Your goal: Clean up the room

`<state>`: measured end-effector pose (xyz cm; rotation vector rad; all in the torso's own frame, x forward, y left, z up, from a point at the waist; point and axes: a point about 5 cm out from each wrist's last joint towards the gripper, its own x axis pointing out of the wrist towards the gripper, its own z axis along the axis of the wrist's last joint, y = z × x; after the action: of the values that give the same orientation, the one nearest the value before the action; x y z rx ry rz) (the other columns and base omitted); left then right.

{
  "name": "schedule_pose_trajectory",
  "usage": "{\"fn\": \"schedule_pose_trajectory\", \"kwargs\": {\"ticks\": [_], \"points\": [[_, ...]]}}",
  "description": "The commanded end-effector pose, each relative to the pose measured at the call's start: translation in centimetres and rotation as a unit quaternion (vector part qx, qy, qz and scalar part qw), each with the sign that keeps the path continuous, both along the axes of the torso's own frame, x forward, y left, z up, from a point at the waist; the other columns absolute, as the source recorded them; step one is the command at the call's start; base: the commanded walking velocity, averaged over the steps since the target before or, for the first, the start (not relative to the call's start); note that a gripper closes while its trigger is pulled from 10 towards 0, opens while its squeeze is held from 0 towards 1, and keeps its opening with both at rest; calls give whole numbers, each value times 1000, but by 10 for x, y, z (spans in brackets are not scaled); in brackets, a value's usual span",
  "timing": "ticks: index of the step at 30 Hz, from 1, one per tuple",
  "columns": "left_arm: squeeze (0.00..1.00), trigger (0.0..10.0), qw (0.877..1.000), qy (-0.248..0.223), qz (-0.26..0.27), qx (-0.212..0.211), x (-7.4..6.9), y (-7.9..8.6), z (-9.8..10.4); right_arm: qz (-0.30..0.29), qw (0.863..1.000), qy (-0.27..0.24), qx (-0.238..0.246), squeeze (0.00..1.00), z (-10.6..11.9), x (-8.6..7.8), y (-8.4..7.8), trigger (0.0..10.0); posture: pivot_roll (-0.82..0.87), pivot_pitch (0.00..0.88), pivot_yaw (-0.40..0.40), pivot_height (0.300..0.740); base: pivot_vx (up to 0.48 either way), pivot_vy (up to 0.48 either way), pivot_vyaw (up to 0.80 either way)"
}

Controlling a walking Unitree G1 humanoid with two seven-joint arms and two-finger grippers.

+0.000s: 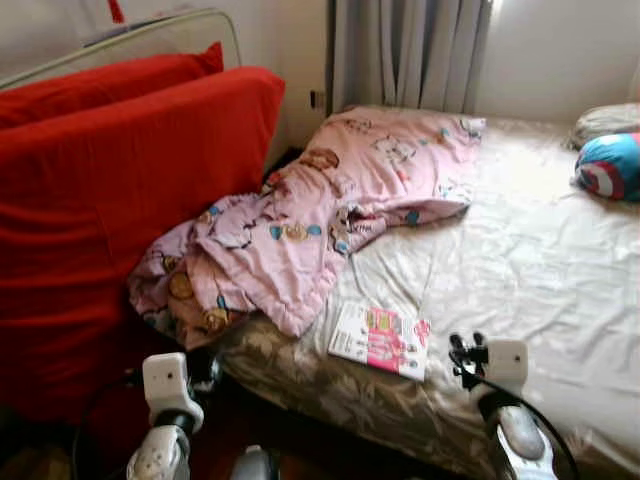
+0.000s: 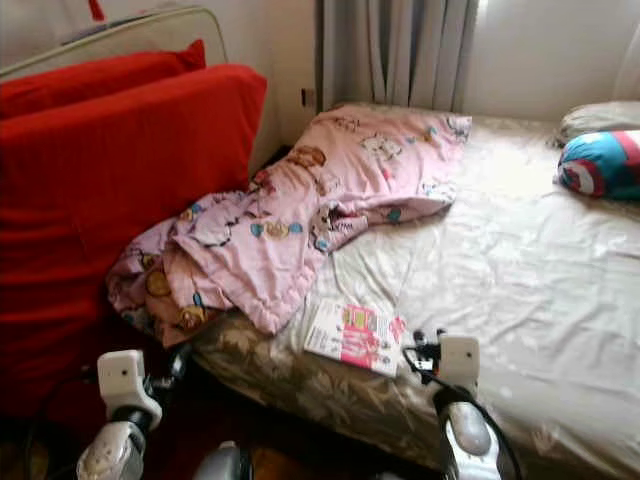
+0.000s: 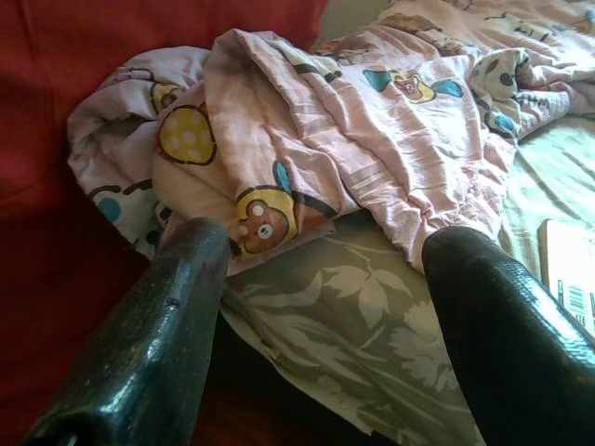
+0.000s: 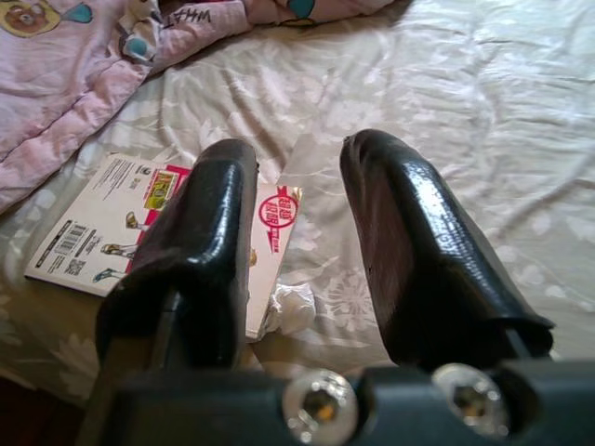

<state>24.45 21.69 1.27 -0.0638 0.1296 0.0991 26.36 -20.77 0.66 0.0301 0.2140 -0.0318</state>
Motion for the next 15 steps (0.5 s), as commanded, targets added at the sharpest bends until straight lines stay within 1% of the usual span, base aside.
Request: {"fn": "schedule_pose_trajectory", "kwargs": {"ticks": [1,3,5,7,8,10,15], "points": [[0,10000,1000,-6,0,3,4,2,5,3,1000,0,2,0,0,1,1,10000,-63,0,14,642,0,0,0],[0,10000,1000,-4,0,3,3,2,4,4,1000,2,-1,0,0,1,1,10000,-61,0,12,642,0,0,0],[0,10000,1000,-4,1,2,3,2,4,9,1000,23,-2,0,-3,3,2,10000,-61,0,12,642,0,0,0],[0,10000,1000,-3,2,2,2,2,4,12,1000,23,0,0,-3,3,3,10000,-61,0,12,637,0,0,0],[0,10000,1000,-2,2,2,1,3,3,16,1000,16,1,0,-2,3,5,10000,-60,0,13,627,0,0,0],[0,10000,1000,-1,2,3,1,3,3,14,1000,10,5,0,-2,2,6,10000,-60,0,15,622,0,0,0],[0,10000,1000,0,3,5,0,4,3,14,1000,9,9,0,-3,1,7,10000,-59,0,18,622,0,0,0]]}}
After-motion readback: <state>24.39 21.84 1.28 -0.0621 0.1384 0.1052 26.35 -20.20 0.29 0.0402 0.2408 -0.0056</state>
